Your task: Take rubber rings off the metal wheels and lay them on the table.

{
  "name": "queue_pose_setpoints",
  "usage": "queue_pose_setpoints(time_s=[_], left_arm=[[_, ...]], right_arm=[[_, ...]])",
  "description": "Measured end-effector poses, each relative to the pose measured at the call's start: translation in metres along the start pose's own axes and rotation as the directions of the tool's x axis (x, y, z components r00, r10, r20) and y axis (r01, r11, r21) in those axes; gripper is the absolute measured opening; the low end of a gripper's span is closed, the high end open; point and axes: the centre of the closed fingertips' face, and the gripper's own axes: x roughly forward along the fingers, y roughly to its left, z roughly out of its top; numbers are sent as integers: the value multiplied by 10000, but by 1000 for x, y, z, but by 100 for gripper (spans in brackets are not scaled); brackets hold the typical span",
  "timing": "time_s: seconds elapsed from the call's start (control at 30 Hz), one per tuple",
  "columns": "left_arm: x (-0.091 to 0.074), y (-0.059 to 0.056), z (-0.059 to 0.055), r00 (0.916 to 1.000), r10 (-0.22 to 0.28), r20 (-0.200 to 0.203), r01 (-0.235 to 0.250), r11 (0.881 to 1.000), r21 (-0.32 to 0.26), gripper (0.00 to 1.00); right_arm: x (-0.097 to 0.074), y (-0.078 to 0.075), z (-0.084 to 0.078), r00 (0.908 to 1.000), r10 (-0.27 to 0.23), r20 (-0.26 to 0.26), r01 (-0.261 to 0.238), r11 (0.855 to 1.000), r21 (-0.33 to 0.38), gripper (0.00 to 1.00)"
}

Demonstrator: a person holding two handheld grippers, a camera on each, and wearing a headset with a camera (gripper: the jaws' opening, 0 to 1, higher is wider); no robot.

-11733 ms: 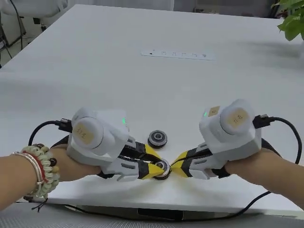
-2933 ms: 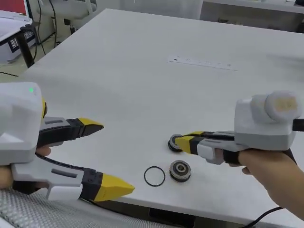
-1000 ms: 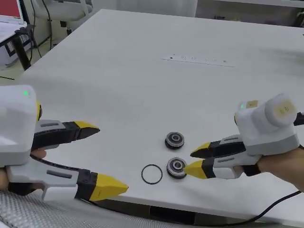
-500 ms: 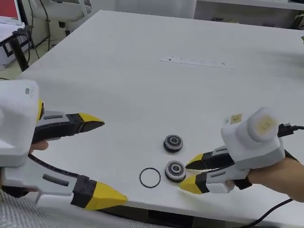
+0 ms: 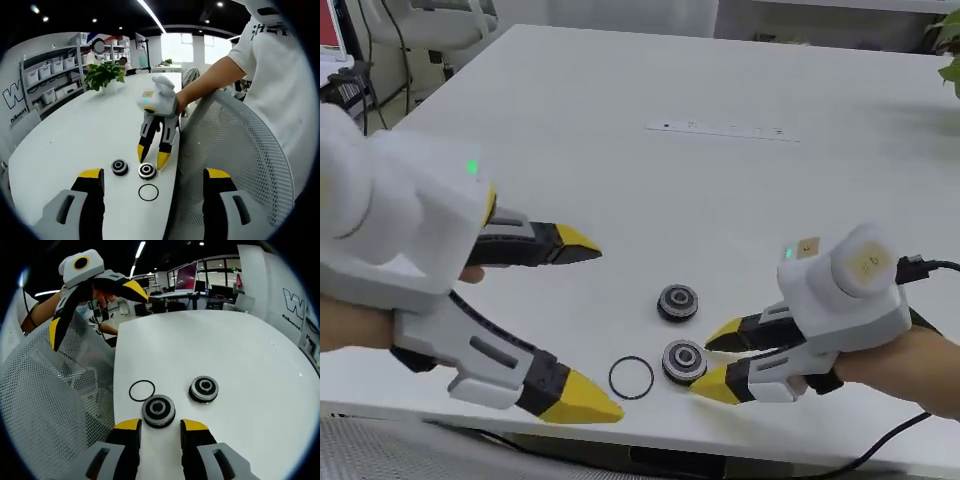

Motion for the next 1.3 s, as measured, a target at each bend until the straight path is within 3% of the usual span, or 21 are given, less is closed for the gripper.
queue_pose_setpoints(time_s=[0.23,0.33,0.37,0.43,0.63,0.77,0.87,0.97,1.07,1.3], left_arm=[[23,13,11,9994,-344,36,343,9988,361,72],[32,17,16,9987,-418,286,410,9988,267,70],[34,19,18,9985,-380,394,371,9990,232,70],[41,31,24,9961,191,859,-231,9987,455,68],[54,38,25,9894,454,1381,-489,9986,224,60],[66,39,14,9903,425,1323,-406,9990,-171,54],[74,39,2,9899,812,1158,-852,9959,301,42],[85,25,-13,9978,217,621,-232,9995,229,41],[91,22,-17,9983,109,577,-117,9998,136,38],[101,15,-38,9998,-185,-65,185,9998,56,29]], right_arm=[[1,0,-2,9999,-38,-116,37,9999,-129,29],[1,1,-2,9999,-24,-126,22,9999,-161,29],[2,2,-2,9999,-10,-140,8,9999,-167,29],[2,2,-3,9998,-10,-205,6,9997,-229,28],[3,3,-4,9997,-44,-241,37,9996,-288,29],[3,3,-3,9998,-38,-191,32,9996,-285,29],[3,3,-3,9998,-37,-169,33,9997,-254,29],[3,4,-3,9998,-43,-193,38,9996,-291,29],[2,4,-4,9997,-52,-218,46,9995,-297,28],[2,5,-4,9996,-59,-269,49,9993,-358,28]])
